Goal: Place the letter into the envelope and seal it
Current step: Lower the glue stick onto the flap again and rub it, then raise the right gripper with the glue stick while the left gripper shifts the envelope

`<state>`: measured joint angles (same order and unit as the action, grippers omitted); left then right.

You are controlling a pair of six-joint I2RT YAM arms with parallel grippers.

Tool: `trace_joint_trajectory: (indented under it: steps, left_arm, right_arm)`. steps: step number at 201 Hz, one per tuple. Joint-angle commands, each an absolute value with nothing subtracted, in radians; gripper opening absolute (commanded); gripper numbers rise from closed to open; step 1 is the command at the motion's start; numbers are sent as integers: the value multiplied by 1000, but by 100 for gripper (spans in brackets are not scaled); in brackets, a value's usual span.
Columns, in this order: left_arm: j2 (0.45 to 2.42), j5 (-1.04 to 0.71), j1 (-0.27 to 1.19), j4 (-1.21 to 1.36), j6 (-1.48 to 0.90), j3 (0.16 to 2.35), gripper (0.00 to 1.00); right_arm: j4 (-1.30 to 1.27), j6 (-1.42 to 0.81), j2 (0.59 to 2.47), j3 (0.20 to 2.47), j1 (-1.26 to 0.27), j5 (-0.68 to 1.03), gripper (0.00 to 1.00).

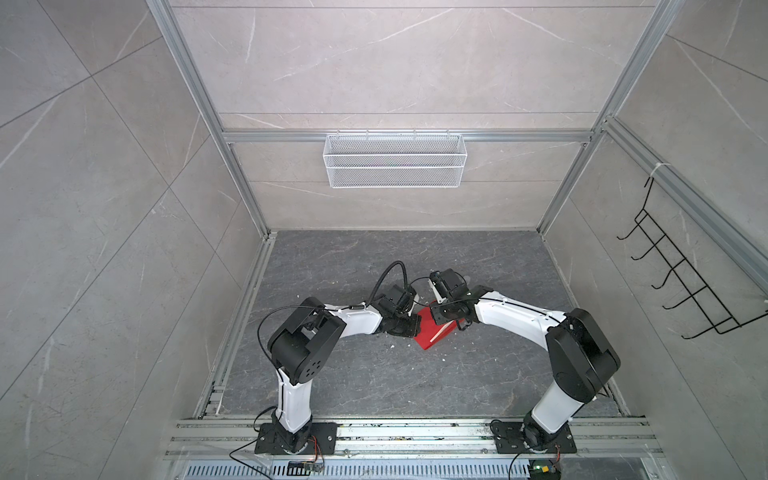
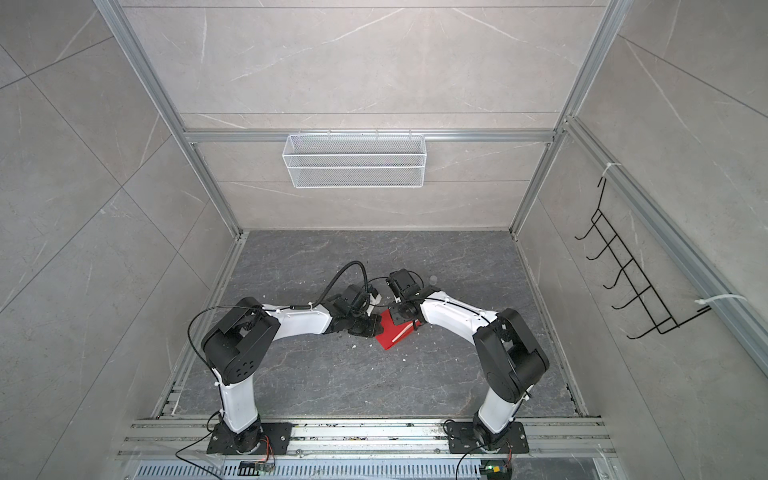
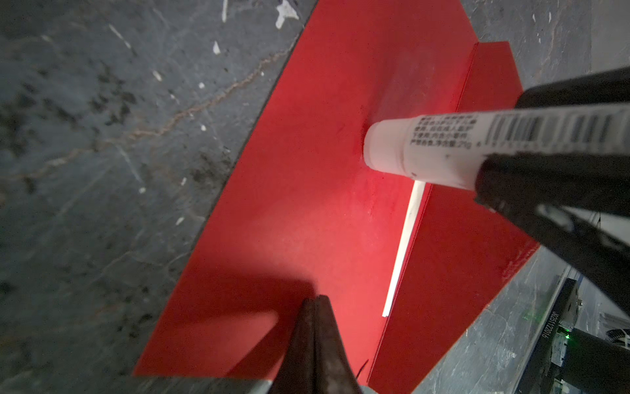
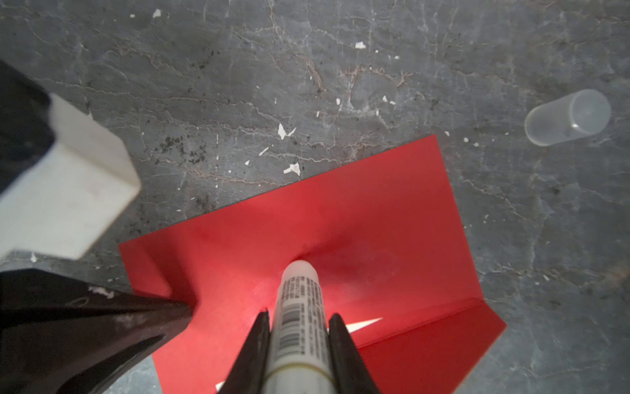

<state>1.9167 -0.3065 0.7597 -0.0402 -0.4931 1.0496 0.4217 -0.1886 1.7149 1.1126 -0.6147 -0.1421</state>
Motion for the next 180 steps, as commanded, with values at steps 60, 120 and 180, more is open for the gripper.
trace_joint_trajectory:
  steps: [60,120,180]
  left_arm:
    - [2019,-215,766,-255,-466,977,0]
    - [2012,-212,766,-255,-468,971,0]
    - [1999,-208,767,-258,-468,973,0]
  right_arm:
    - [511,-170,1765,1152,-622,-381,0]
    - [548,-227,1816,1190,-604,-364,0]
    - [470,-262,1659,1168,-577,-205,0]
